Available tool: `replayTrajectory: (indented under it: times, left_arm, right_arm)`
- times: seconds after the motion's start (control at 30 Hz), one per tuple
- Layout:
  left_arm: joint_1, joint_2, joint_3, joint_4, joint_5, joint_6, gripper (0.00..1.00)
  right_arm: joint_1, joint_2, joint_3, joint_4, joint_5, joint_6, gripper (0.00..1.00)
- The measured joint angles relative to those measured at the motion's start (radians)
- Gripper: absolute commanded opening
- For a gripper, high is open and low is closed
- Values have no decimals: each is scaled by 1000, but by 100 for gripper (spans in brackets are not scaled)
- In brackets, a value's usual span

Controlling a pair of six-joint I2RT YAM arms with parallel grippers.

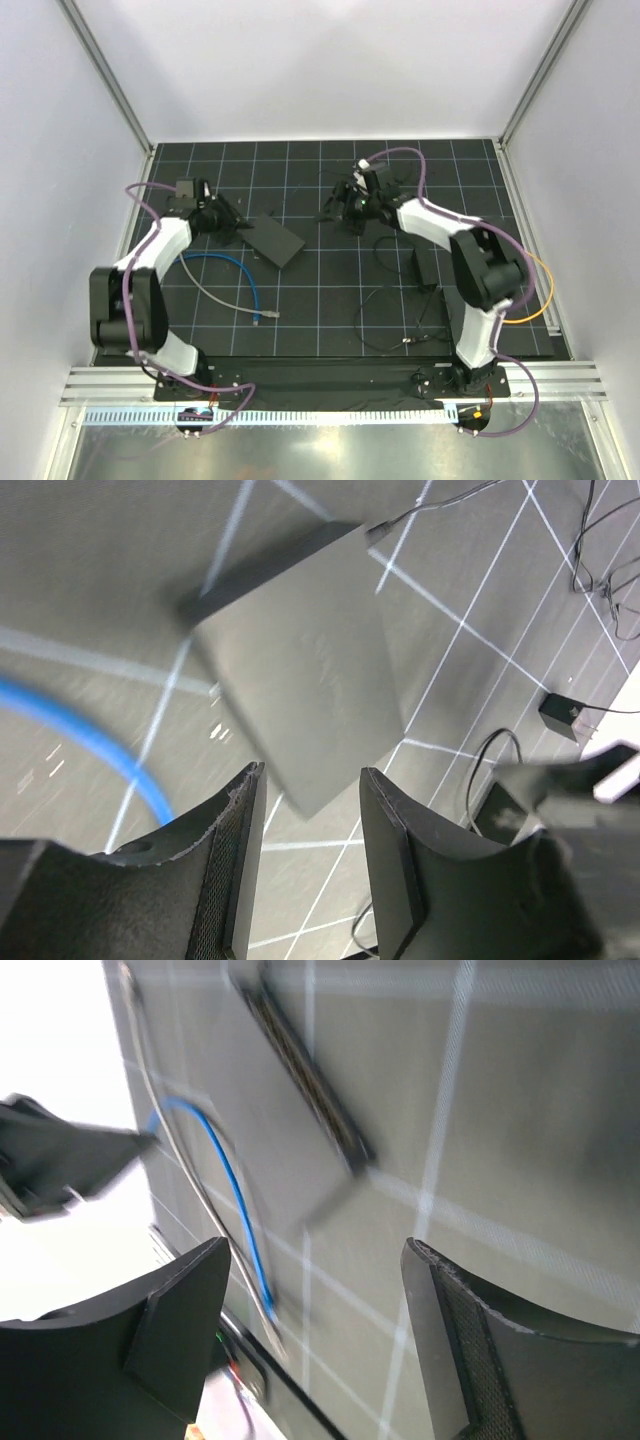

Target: Pull the plug from the switch port

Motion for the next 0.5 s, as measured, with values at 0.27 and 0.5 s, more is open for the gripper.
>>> replayTrajectory:
  times: [0.27,0.5]
  left_arm:
    - [-21,211,133,52,76,-27,39]
    - [-24,299,167,69,104,-57,37]
  right_arm:
    - [36,332,384,142,12,118,71]
    - [94,517,596,216,103,198,65]
